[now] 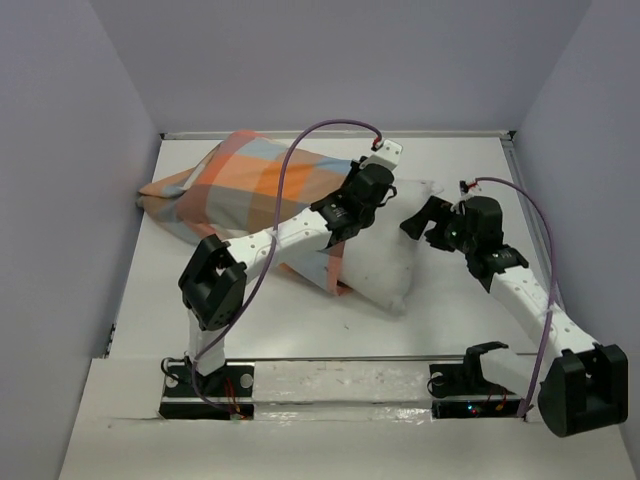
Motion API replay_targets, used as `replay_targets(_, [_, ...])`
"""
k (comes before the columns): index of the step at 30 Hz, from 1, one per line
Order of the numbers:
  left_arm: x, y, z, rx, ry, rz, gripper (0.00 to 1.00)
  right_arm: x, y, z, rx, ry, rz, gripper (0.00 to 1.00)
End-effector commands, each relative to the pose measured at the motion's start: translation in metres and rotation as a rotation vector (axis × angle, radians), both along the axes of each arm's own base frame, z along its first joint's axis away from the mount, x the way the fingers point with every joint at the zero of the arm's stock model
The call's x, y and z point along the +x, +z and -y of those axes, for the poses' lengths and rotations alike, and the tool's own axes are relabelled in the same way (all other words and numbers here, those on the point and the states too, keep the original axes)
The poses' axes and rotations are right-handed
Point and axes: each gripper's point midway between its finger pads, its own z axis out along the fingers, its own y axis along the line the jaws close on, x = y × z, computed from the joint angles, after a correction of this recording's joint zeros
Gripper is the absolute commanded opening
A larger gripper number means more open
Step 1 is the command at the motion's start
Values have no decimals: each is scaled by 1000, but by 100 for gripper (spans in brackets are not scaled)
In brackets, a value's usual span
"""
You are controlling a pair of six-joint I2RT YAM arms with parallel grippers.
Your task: Put the pillow into the pillowcase
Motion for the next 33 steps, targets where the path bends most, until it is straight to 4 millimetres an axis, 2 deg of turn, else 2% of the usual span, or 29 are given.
replay_targets(1, [8, 32, -1, -53, 23, 60, 0, 22, 0, -17, 43, 49, 37, 90])
replay_targets(3, [3, 44, 3, -107, -12, 64, 0, 29, 6, -26, 99, 74, 57, 90])
replay_targets(6, [-12, 66, 23, -225, -126, 47, 0, 33, 10, -53, 182, 191, 64, 81])
replay_targets(7, [-17, 71, 28, -249, -157, 43, 0, 33, 11, -62, 197, 210, 58, 71])
replay_targets(8, [-24, 81, 35, -301, -200, 32, 0, 28, 10, -81, 204, 265, 63, 61])
replay_targets(9, [-30, 87, 40, -326, -234, 22, 0, 24, 16, -94, 214, 309, 84, 39])
replay_targets(10, [-41, 93, 53, -372, -310, -5, 0, 14, 26, -116, 235, 381, 125, 28])
replay_targets(11, [-49, 104, 58, -428, -344, -14, 0, 10, 31, -126, 247, 402, 141, 18])
replay_targets(12, [-56, 108, 64, -453, -378, -25, 0, 6, 37, -133, 265, 417, 160, 3])
replay_targets(14, [-76, 123, 76, -499, -458, -37, 0, 1, 54, -145, 300, 451, 218, 0])
replay_targets(16, [-92, 135, 78, -552, -507, -54, 0, 1, 64, -146, 340, 448, 246, 0])
replay_targets(18, [-105, 135, 80, -596, -550, -91, 0, 1, 72, -145, 354, 443, 268, 0])
replay_targets(19, [-117, 145, 83, -659, -596, -114, 0, 3, 79, -146, 362, 440, 290, 0])
replay_targets(21, [-130, 142, 86, -703, -621, -161, 0, 7, 87, -147, 367, 440, 316, 0])
replay_targets(22, [-132, 143, 85, -746, -582, -176, 0, 15, 92, -148, 374, 426, 345, 0])
replay_targets(23, [-142, 144, 84, -759, -594, -185, 0, 22, 100, -148, 376, 404, 370, 0])
replay_targets(24, [-150, 145, 86, -788, -615, -206, 0, 30, 102, -149, 372, 387, 377, 0])
replay_targets(25, [-166, 156, 89, -840, -666, -227, 0, 41, 94, -151, 367, 370, 367, 0])
replay_targets(26, [-171, 160, 89, -843, -673, -226, 0, 46, 100, -153, 373, 363, 377, 0])
replay_targets(28, [-185, 167, 84, -853, -670, -233, 0, 50, 98, -152, 395, 341, 375, 0])
replay_targets(31, [-197, 171, 87, -892, -706, -267, 0, 56, 86, -152, 422, 302, 327, 0])
replay_targets(32, [-208, 172, 95, -902, -746, -290, 0, 63, 83, -150, 431, 263, 318, 0])
replay_targets(33, [-213, 179, 103, -920, -764, -295, 0, 72, 70, -151, 442, 226, 275, 0])
